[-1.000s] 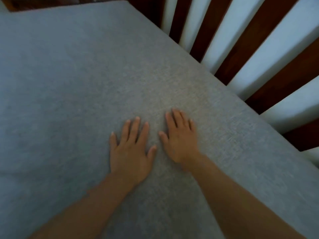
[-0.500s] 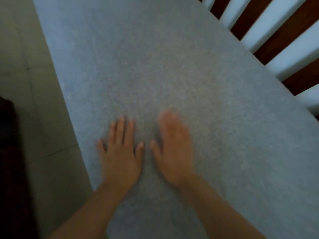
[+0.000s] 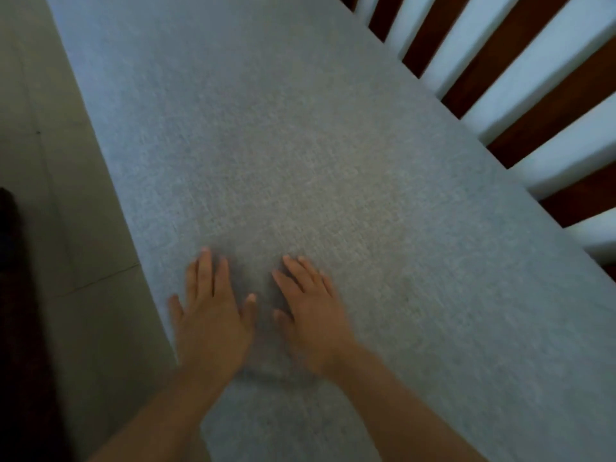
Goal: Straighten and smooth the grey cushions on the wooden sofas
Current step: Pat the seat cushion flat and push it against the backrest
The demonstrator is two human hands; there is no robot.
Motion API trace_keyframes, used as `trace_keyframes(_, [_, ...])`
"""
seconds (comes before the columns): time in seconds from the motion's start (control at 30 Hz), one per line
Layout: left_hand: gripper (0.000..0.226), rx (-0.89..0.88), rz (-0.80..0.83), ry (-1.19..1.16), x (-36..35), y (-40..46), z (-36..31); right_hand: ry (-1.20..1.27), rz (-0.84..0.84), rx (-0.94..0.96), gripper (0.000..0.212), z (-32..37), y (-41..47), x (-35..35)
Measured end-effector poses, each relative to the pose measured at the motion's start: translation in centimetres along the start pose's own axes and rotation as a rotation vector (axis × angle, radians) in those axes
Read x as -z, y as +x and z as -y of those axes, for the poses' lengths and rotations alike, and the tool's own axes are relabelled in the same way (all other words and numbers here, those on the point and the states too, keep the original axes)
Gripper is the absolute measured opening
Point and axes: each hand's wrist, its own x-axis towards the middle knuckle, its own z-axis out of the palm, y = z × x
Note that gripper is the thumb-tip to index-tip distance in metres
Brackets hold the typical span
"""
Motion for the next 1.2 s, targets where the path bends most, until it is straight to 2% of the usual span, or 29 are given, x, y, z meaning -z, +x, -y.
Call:
trace_keyframes(0.1, [0.064, -0.086, -0.286, -0.158, 1.1, -3.6, -5.5, 0.119, -0.504, 0.027, 0.047, -0.1, -0.4, 6.8])
trace_keyframes(0.17, [0.068, -0.147, -0.304, -0.189, -2.2, -6.1, -8.2, 0.171, -0.666, 0.002, 0.048, -3.2, -2.3, 8.1])
trace_keyframes(0.2, [0.068, -0.18, -0.255, -0.135, -4.5, -7.0, -9.1, 0.132, -0.657, -0.023, 0.051, -5.2, -3.5, 7.3])
trace_keyframes(0.23, [0.068, -0.202, -0.188, -0.043, -6.8, -7.4, -9.3, 0.035, -0.567, -0.021, 0.055, -7.2, -4.8, 5.1])
trace_keyframes(0.3, [0.068, -0.171, -0.05, 0.089, -9.3, -7.2, -9.9, -0.12, -0.206, 0.045, 0.06, -10.7, -7.0, 1.1])
trace_keyframes(0.33, [0.068, -0.159, -0.034, 0.119, -9.7, -6.4, -10.5, -0.081, -0.098, 0.049, 0.06, -11.8, -6.5, 0.7])
trace_keyframes(0.37, [0.069, -0.154, -0.055, 0.108, -9.3, -6.0, -11.8, 0.026, -0.08, 0.049, 0.06, -12.4, -5.5, 1.7])
trace_keyframes(0.4, [0.07, -0.163, -0.113, 0.053, -8.4, -5.1, -13.5, 0.104, -0.169, 0.023, 0.057, -12.9, -4.5, 3.9])
trace_keyframes(0.47, [0.07, -0.208, -0.25, -0.064, -7.5, -3.1, -17.8, 0.141, -0.549, -0.014, 0.051, -14.8, -2.2, 8.7])
trace_keyframes(0.5, [0.069, -0.239, -0.289, -0.09, -8.3, -2.4, -19.9, 0.142, -0.665, -0.016, 0.049, -17.1, -1.8, 9.8])
trace_keyframes(0.53, [0.068, -0.258, -0.268, -0.045, -9.3, -2.2, -21.1, 0.09, -0.673, -0.035, 0.049, -18.9, -2.1, 9.7])
trace_keyframes(0.57, [0.066, -0.273, -0.217, 0.04, -10.6, -1.8, -21.7, 0.022, -0.594, -0.052, 0.052, -20.8, -2.9, 8.6])
trace_keyframes(0.63, [0.064, -0.225, -0.06, 0.177, -12.9, -0.8, -22.4, -0.199, -0.265, 0.003, 0.06, -24.4, -4.1, 6.3])
trace_keyframes(0.67, [0.062, -0.219, -0.048, 0.199, -13.3, 0.1, -22.8, -0.202, -0.138, 0.032, 0.063, -26.1, -3.4, 6.6])
trace_keyframes(0.7, [0.061, -0.222, -0.077, 0.177, -12.8, 0.9, -24.0, -0.141, -0.098, 0.026, 0.063, -27.0, -2.4, 8.0])
trace_keyframes(0.73, [0.064, -0.233, -0.132, 0.115, -11.9, 1.5, -25.7, -0.079, -0.163, -0.032, 0.06, -27.8, -1.3, 10.1])
trace_keyframes(0.8, [0.065, -0.319, -0.294, -0.02, -11.4, 2.6, -29.5, -0.019, -0.482, -0.167, 0.056, -30.6, -0.1, 13.8])
trace_keyframes(0.83, [0.066, -0.362, -0.302, -0.057, -12.1, 2.7, -31.2, -0.042, -0.602, -0.192, 0.057, -32.2, -0.4, 14.5])
trace_keyframes(0.87, [0.069, -0.393, -0.233, 0.012, -13.5, 2.5, -32.2, -0.111, -0.559, -0.2, 0.06, -33.8, -1.0, 13.6])
trace_keyframes(0.9, [0.072, -0.424, -0.139, 0.113, -15.2, 2.3, -32.6, -0.179, -0.342, -0.201, 0.066, -34.9, -1.9, 12.2])
trace_keyframes(0.97, [0.067, -0.388, -0.031, 0.238, -17.1, 4.0, -33.2, -0.238, -0.035, -0.201, 0.071, -37.4, -1.5, 11.6])
trace_keyframes(1.0, [0.065, -0.361, -0.005, 0.211, -16.9, 4.3, -33.9, -0.206, -0.014, -0.235, 0.066, -38.1, -1.0, 12.8])
trace_keyframes(1.03, [0.065, -0.365, -0.025, 0.157, -15.8, 4.7, -35.7, -0.167, -0.119, -0.273, 0.06, -38.5, -0.5, 15.2])
trace_keyframes(1.1, [0.065, -0.416, -0.156, 0.007, -15.1, 4.2, -38.5, -0.141, -0.543, -0.321, 0.051, -39.5, -1.3, 18.1])
trace_keyframes(1.13, [0.064, -0.474, -0.21, -0.069, -15.9, 3.0, -39.9, -0.163, -0.679, -0.351, 0.05, -39.9, -2.9, 18.2])
trace_keyframes(1.17, [0.064, -0.53, -0.214, -0.068, -16.8, 1.7, -40.9, -0.216, -0.628, -0.374, 0.054, -40.4, -4.2, 16.9])
trace_keyframes(1.2, [0.065, -0.574, -0.153, 0.001, -18.6, 0.1, -41.1, -0.256, -0.43, -0.382, 0.06, -40.8, -6.0, 14.7])
